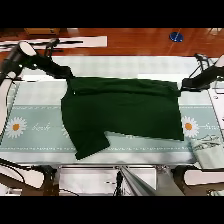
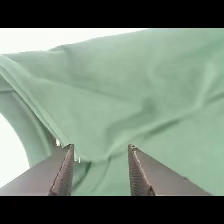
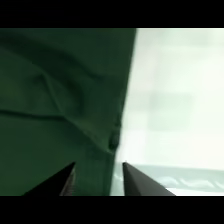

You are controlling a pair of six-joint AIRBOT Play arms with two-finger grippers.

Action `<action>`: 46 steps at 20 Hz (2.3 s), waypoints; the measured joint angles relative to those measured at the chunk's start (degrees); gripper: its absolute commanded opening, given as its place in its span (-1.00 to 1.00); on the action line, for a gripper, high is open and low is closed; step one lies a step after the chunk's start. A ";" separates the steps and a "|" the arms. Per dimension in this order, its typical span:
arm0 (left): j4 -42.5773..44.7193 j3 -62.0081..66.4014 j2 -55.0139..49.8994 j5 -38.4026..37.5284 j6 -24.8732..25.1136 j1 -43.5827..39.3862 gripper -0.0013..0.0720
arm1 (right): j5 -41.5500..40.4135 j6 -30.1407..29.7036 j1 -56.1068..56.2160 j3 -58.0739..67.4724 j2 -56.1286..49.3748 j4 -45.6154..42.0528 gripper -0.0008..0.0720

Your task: Fold the shirts.

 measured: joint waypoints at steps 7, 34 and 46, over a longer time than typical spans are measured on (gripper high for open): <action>1.09 -13.40 6.88 -13.62 -4.55 5.73 0.45 | 5.90 -3.69 -12.85 -15.21 14.38 6.19 0.34; -13.49 -60.11 25.51 3.23 12.98 11.30 -0.68 | 3.72 -10.97 -27.82 -39.93 30.34 26.71 0.36; -13.92 -60.15 23.50 4.35 13.57 13.88 -0.89 | 8.20 -6.25 -27.87 -36.98 23.06 11.96 0.51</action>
